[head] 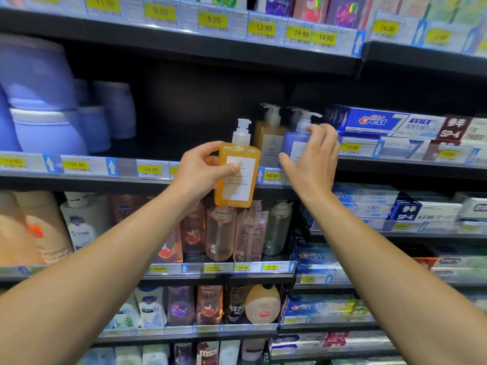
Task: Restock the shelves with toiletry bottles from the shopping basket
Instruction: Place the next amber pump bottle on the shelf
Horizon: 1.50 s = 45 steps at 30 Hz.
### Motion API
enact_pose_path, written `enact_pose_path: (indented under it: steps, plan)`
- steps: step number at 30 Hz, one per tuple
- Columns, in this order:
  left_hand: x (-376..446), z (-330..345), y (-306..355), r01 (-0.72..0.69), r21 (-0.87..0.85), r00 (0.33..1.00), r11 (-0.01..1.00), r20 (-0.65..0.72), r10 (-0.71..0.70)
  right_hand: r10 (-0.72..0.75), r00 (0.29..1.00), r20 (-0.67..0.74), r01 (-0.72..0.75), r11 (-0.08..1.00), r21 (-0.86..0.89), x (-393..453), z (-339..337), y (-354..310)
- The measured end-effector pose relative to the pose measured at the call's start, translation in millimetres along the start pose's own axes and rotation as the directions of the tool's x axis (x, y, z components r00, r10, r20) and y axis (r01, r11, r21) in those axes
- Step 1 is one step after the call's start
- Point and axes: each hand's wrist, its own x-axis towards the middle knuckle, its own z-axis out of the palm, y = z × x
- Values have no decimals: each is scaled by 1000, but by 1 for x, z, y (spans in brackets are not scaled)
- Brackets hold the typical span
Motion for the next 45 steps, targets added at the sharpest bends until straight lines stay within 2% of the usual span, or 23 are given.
enact_pose_path:
  steps: [3,6,12,18,29,39,45]
  plan:
    - [1,-2,0,16,6,1000,1000,-2,-16,-142,990,-5,142,988,-55,2,0,-4]
    - [1,-3,1,20,15,1000,1000,2,-21,-188,981,50,193,973,-127,6,3,-2]
    - [2,-3,3,23,39,1000,999,12,-23,-144,988,63,154,968,-200,13,0,15]
    - [1,-4,3,22,51,999,998,24,-23,-106,989,105,123,979,-162,12,3,15]
    - [1,-5,1,9,71,999,997,36,-12,-46,967,249,102,971,-216,13,16,11]
    - [0,-5,2,5,73,1000,997,22,-7,-127,954,273,185,962,-201,10,13,13]
    - [-2,-4,2,11,82,1000,997,11,-12,-86,931,355,156,972,-175,14,14,12]
